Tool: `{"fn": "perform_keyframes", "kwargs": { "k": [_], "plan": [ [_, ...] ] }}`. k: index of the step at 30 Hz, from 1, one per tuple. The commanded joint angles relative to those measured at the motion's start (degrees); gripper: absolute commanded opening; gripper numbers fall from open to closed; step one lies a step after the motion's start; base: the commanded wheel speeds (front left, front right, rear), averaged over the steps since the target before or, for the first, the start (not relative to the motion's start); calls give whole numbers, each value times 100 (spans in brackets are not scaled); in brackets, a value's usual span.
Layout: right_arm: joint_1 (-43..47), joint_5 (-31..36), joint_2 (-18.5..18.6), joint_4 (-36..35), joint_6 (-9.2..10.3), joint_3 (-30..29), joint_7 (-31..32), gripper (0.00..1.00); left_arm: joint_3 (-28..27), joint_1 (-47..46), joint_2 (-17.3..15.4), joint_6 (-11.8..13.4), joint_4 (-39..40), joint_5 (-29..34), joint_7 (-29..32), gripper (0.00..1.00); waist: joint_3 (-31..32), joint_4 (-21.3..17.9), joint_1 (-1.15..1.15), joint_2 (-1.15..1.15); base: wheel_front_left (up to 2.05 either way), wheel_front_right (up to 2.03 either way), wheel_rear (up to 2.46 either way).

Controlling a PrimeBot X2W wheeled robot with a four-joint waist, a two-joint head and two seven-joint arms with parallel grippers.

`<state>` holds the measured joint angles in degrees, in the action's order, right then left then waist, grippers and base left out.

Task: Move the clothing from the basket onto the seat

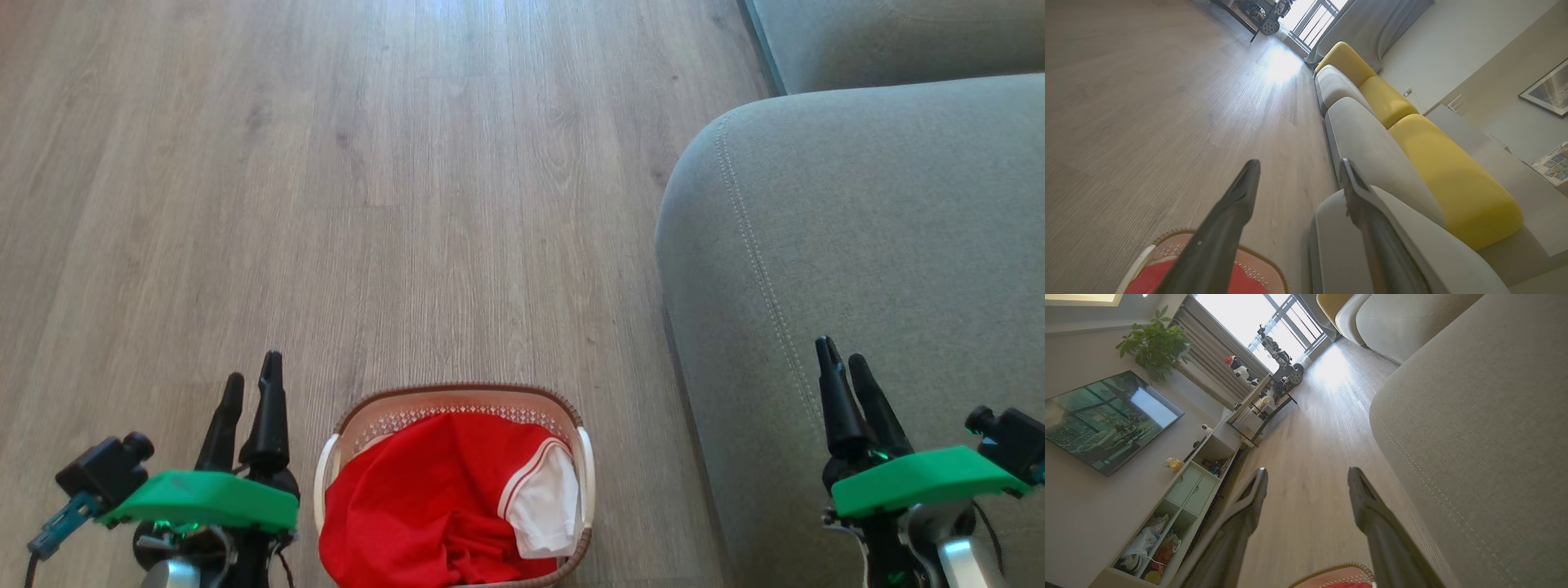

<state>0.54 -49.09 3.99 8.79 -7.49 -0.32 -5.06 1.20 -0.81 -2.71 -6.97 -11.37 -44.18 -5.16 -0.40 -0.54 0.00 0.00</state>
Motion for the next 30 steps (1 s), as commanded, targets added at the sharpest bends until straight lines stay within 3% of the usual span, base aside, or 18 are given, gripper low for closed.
{"fn": "perform_keyframes", "kwargs": {
  "k": [1, 30],
  "plan": [
    [-238, 185, 114, -250, -1, 77, -78, 100, -85, -265, -77, 30, 236, 197, -68, 100, -2, -2, 0, 0, 0, 0, 0],
    [-273, 2016, 183, -383, 0, 382, -555, 100, 76, -324, -71, -2, 424, 2219, -545, 100, -17, -16, 0, 0, 0, 0, 0]
  ]
}}
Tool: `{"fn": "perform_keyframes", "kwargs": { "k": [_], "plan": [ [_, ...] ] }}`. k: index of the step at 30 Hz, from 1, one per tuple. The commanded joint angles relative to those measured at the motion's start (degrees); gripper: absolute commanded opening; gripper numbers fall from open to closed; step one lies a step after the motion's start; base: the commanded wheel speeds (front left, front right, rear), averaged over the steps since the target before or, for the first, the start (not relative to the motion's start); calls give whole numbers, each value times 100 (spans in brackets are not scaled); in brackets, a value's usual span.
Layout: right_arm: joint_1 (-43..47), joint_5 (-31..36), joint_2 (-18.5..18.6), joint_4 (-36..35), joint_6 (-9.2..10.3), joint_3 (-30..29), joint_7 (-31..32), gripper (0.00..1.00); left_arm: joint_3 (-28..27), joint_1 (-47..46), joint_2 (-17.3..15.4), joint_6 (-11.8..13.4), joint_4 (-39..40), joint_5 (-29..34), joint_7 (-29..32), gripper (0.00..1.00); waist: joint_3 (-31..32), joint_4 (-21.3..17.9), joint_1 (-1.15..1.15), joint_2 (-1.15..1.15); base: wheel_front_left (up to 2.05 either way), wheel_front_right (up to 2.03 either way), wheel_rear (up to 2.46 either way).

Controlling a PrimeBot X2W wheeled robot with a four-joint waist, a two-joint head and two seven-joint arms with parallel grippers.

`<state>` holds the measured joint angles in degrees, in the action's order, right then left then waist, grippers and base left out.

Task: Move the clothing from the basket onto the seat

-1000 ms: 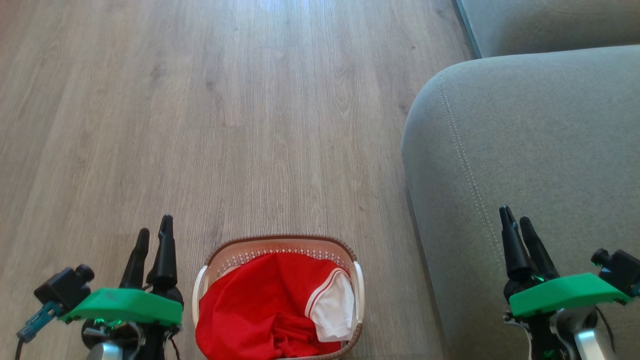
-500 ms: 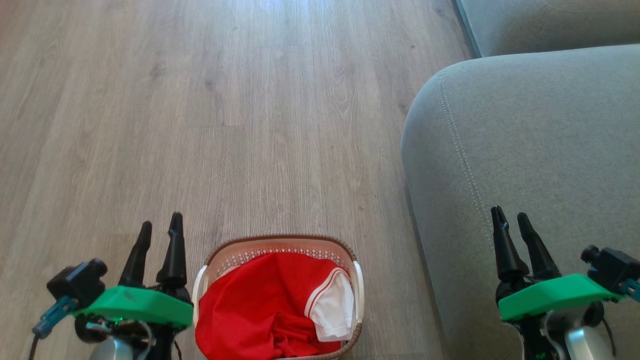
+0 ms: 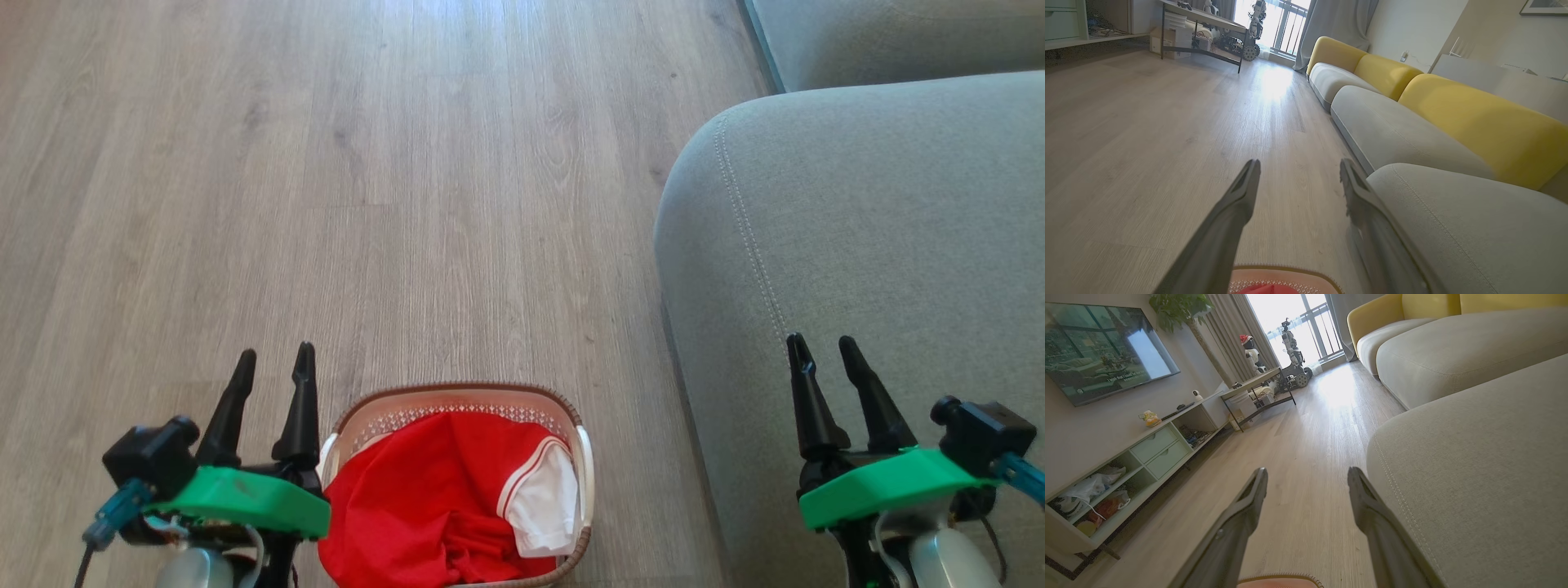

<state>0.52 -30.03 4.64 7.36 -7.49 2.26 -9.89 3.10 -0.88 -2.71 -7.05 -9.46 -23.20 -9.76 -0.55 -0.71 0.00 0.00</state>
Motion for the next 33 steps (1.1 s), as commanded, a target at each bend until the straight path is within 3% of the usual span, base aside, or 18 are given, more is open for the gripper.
{"fn": "perform_keyframes", "kwargs": {
  "k": [1, 25, 33],
  "plan": [
    [-272, 173, 118, -250, 0, 124, -88, 100, -109, -320, -70, 5, 241, 190, -101, 100, -2, 0, 0, 0, 0, 0, 0],
    [-258, 1810, 81, -415, 0, 205, -511, 100, -41, -371, -66, -19, 395, 1912, -524, 100, -31, -19, 0, 0, 0, 0, 0],
    [-268, 1801, 71, -379, 0, 199, -511, 100, -57, -365, -60, -24, 388, 1908, -524, 100, -41, -30, 0, 0, 0, 0, 0]
  ]
}}
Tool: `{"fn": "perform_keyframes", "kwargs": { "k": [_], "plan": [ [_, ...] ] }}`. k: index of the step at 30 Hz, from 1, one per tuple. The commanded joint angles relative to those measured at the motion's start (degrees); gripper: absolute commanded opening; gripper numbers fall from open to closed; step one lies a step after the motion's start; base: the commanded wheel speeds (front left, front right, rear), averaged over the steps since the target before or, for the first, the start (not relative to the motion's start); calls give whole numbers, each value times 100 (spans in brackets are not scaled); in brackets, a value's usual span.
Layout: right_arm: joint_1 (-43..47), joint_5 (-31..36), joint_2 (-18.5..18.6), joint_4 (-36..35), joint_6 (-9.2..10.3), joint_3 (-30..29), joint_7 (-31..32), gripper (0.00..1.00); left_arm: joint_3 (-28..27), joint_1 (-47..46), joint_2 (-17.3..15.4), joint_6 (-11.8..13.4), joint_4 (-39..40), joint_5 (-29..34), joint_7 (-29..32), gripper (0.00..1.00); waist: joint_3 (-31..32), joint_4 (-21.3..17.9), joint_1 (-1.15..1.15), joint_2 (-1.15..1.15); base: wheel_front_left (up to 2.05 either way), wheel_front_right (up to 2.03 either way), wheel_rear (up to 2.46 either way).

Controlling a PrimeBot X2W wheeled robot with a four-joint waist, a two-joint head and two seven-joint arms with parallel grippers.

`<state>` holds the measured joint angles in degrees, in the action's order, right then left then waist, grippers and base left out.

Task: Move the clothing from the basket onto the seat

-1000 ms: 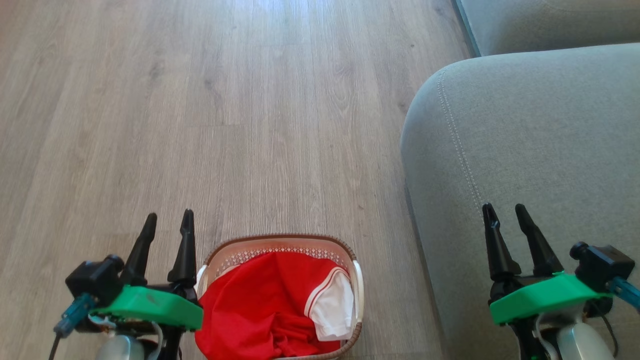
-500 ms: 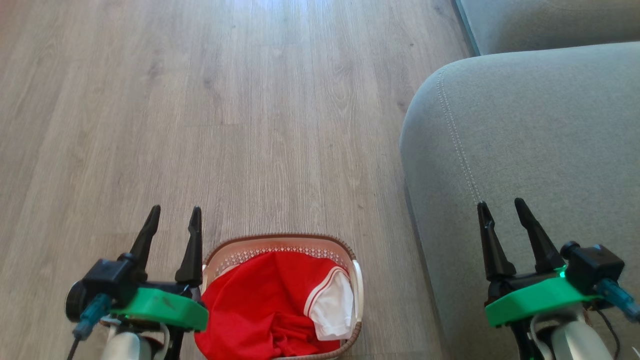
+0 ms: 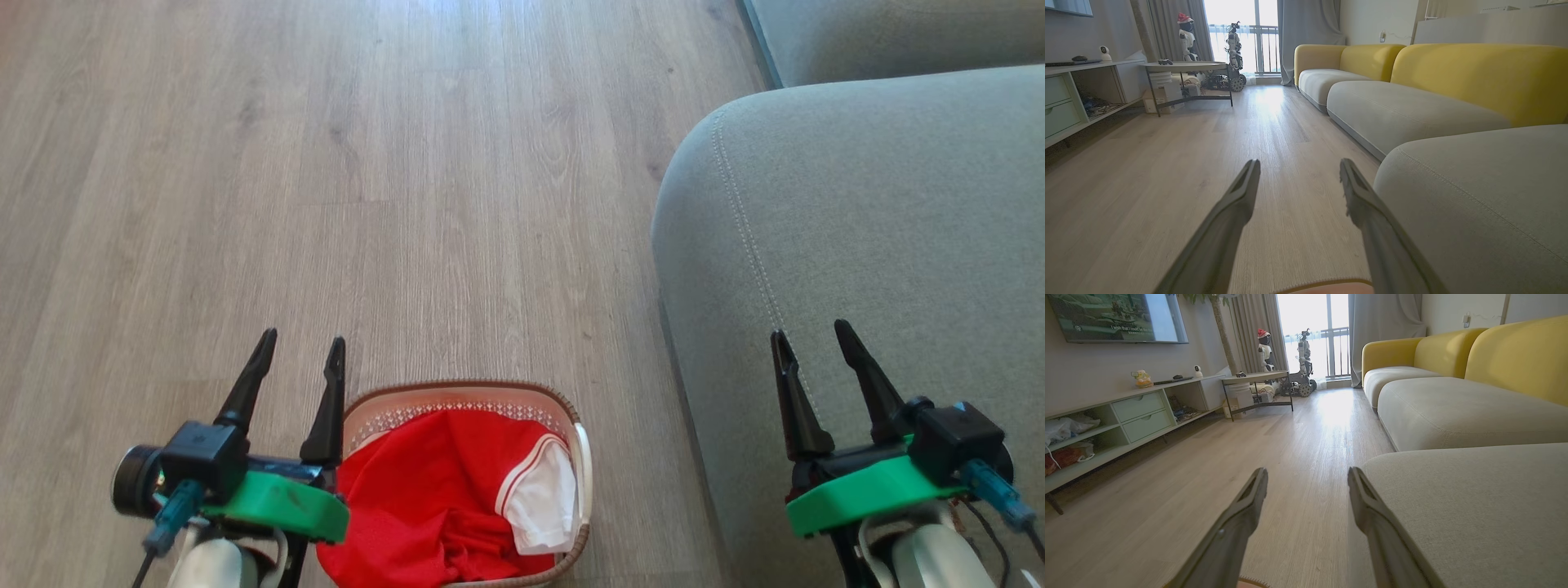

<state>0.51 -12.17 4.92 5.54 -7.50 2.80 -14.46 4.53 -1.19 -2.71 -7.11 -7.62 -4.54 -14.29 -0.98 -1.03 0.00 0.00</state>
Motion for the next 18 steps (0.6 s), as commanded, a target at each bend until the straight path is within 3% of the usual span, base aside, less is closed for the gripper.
{"fn": "perform_keyframes", "kwargs": {
  "k": [1, 18],
  "plan": [
    [-269, 13, 42, -194, 1, 145, -53, 100, -202, -333, -59, -18, 203, 42, -71, 100, -2, -1, 0, 0, 0, 0, 0],
    [-334, -14, 24, -210, 1, 152, -54, 100, -230, -374, -47, -26, 179, 43, -71, 100, -133, -71, 0, 0, 0, 0, 0]
  ]
}}
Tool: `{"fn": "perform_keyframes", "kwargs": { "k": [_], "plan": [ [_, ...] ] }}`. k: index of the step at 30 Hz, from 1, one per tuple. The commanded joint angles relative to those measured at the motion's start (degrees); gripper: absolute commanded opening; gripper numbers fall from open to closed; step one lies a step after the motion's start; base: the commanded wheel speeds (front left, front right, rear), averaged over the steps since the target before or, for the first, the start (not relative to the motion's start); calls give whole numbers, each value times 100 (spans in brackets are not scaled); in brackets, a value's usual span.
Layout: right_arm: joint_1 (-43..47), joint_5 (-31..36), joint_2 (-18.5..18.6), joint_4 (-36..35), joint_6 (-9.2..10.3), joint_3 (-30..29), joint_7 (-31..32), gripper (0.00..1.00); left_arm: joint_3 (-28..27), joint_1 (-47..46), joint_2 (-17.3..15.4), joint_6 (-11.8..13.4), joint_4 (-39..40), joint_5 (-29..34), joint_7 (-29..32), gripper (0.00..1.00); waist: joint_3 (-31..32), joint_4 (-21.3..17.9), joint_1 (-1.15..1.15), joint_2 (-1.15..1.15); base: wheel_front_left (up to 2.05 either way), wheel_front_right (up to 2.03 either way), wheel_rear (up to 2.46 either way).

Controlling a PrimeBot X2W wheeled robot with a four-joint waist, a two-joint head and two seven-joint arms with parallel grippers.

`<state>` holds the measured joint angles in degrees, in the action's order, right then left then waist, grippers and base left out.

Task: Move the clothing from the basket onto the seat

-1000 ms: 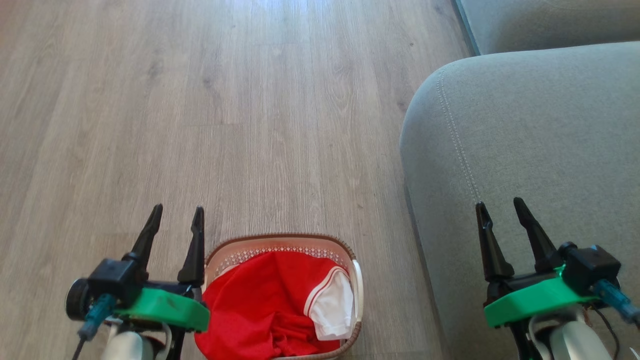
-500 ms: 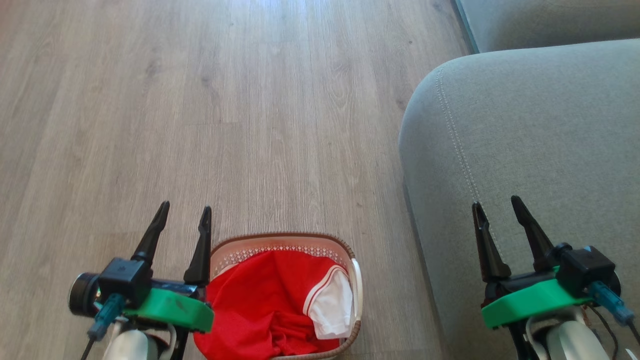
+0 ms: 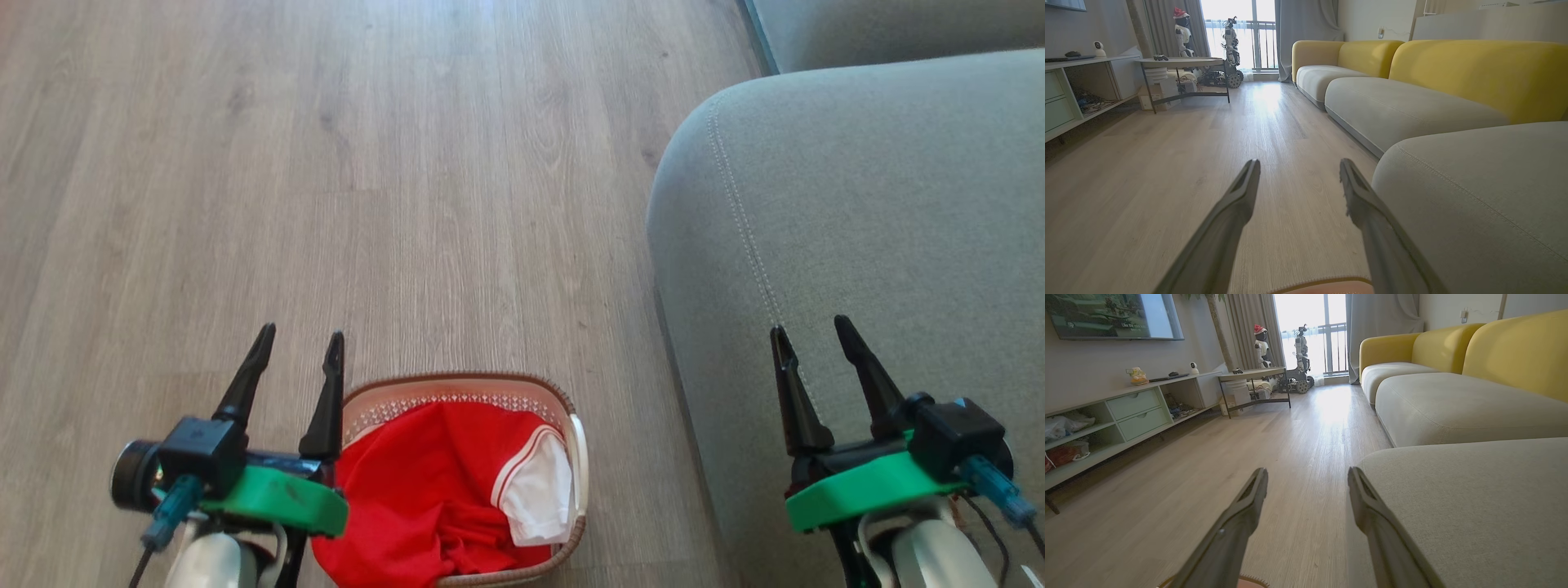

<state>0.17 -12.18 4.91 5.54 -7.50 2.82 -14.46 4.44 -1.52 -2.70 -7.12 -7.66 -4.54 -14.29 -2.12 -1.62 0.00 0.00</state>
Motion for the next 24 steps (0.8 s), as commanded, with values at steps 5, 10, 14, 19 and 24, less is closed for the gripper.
{"fn": "perform_keyframes", "kwargs": {
  "k": [5, 10, 14, 19, 24],
  "plan": [
    [-347, -29, 32, -272, 1, 138, -54, 100, -224, -391, -45, -26, 154, 34, -71, 100, -127, -67, 0, 0, 0, 0, 0],
    [-429, -44, 35, -369, 1, 152, -54, 100, -208, -450, -44, -28, 93, 26, -71, 100, -294, -147, 0, 0, 0, 0, 0],
    [-530, -54, 71, -510, 1, 149, -54, 100, -178, -544, -50, -30, -1, 33, -71, 100, -499, -218, 0, 0, 0, 0, 0],
    [-687, -95, 73, -649, 1, 169, -54, 100, -220, -669, -78, -19, -272, 33, -71, 100, -801, -370, 0, 0, 0, 0, 0],
    [-828, -109, 57, -779, 1, 188, -54, 100, -224, -867, -117, -17, -671, 8, -71, 100, -1115, -541, 0, 0, 0, 0, 0]
  ]
}}
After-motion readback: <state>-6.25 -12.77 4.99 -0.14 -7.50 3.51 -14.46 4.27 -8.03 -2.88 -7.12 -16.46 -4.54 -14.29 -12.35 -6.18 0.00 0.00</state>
